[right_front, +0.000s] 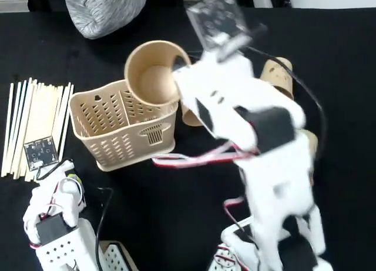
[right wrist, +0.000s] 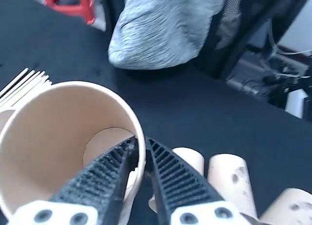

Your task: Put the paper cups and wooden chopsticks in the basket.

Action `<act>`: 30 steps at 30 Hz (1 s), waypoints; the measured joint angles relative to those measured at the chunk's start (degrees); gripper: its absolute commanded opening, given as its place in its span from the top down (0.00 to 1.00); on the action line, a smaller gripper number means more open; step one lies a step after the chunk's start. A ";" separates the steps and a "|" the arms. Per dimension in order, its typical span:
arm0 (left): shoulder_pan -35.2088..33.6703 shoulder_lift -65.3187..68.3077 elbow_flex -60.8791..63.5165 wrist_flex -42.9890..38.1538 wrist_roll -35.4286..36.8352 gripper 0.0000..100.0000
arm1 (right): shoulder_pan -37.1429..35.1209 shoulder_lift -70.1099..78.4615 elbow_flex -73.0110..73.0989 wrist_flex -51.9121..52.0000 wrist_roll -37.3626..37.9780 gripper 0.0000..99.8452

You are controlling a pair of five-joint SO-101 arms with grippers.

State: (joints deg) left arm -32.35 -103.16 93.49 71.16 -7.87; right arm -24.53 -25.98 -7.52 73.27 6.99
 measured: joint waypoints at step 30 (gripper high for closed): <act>0.00 0.09 0.70 -0.26 0.00 0.88 | -4.84 21.71 -11.52 8.70 7.82 0.81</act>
State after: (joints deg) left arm -32.35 -103.08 94.20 70.90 -7.87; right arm -29.36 -4.26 -19.03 81.98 14.81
